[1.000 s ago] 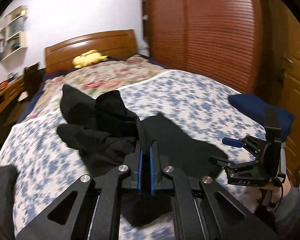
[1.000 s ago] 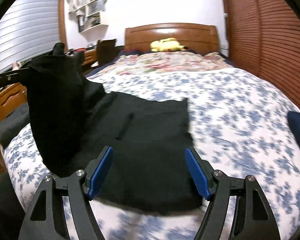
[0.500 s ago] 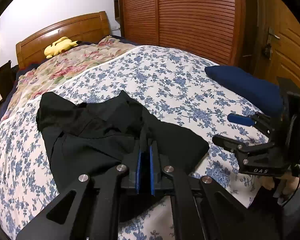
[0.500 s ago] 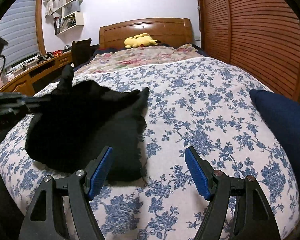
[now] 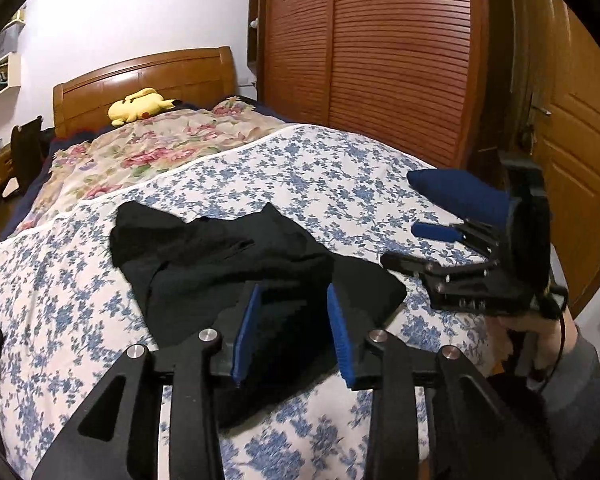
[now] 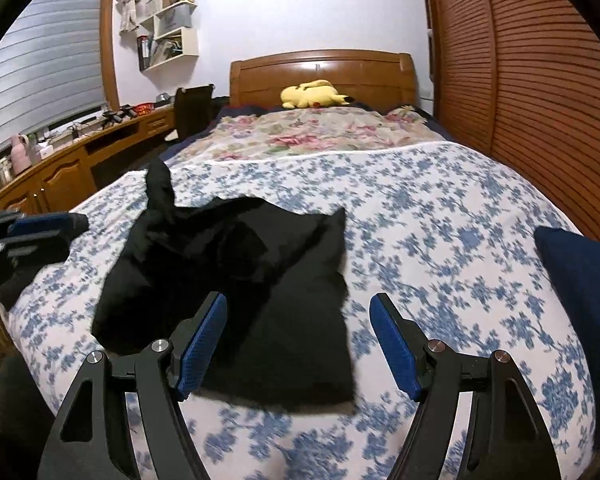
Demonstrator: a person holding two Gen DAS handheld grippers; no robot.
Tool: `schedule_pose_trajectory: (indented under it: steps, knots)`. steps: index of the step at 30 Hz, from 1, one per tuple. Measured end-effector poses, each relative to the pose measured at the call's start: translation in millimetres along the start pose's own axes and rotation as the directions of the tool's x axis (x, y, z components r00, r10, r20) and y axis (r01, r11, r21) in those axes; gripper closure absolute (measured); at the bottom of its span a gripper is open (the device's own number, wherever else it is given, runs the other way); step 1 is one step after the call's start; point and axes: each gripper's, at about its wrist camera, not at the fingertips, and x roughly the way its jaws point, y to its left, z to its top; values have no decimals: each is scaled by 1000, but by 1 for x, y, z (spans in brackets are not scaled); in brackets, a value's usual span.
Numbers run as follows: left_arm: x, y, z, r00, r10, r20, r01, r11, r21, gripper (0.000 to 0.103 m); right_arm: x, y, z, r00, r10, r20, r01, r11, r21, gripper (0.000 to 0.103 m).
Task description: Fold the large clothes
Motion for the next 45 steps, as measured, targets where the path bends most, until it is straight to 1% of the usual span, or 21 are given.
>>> schedule_pose_trajectory:
  steps: [1,2,3,4,7,8,9,16,20,24,27,28,29,30,31,32,35,38,40,45]
  knots:
    - [-4,4,-3,1000,11,5,-11,1000,0,67,3,1,2,1000,7,1,-7,1000,-2,27]
    - [-5,7,-5,1000,19,8,-19,1000,-1,62,5,3,6,1000,17,4,-17,1000,-6,27]
    - [-7,10,-8,1000,28,11,-28,1000,-3,53,6,4,9,1000,22,7,-22,1000,-13,27]
    - [-8,15,-11,999,36,17,-36,999,-10,51,8,6,11,1000,23,10,-23,1000,-20,27]
    - [-11,28,-21,999,46,14,-46,998,-35,47,15,8,16,999,31,12,-30,999,-28,27]
    - [-11,31,-23,999,50,13,-50,998,-41,43,16,10,19,999,36,14,-36,999,-31,27]
    - [-10,36,-27,998,60,13,-59,997,-53,41,16,13,21,999,42,16,-41,999,-35,27]
    - [-12,58,-42,996,94,2,-93,991,-95,36,33,35,35,996,84,19,-82,992,-97,27]
    - [-11,67,-48,995,104,-3,-104,988,-110,36,50,45,38,991,136,-7,-136,984,-118,27]
    - [-8,74,-54,992,124,-8,-124,984,-128,36,72,46,38,984,174,-41,-177,978,-106,27]
    - [-6,79,-58,991,133,-19,-134,981,-141,36,84,48,40,978,199,-62,-205,974,-96,31]
    - [-5,79,-59,991,135,-23,-137,980,-141,36,84,50,41,977,205,-66,-211,973,-99,35]
    - [-5,79,-60,990,137,-26,-139,980,-140,36,87,51,40,973,218,-73,-225,969,-104,43]
    - [-5,79,-62,990,140,-29,-142,980,-138,36,90,53,40,969,234,-81,-242,964,-108,46]
    - [-4,79,-62,989,143,-32,-146,980,-137,36,92,55,41,965,247,-92,-257,960,-109,56]
    - [-4,80,-63,989,146,-36,-150,979,-136,36,94,57,40,961,257,-103,-268,957,-114,71]
    - [-2,81,-65,988,146,-43,-151,979,-141,36,96,64,39,957,264,-117,-281,946,-163,86]
    - [-2,80,-65,988,146,-45,-151,979,-138,36,90,59,43,954,287,-91,-297,944,-143,92]
    - [-1,80,-65,988,146,-46,-151,979,-138,36,82,55,44,953,296,-67,-302,943,-138,94]
    - [2,80,-64,990,134,-42,-139,981,-137,36,53,43,42,966,257,11,-253,955,-153,96]
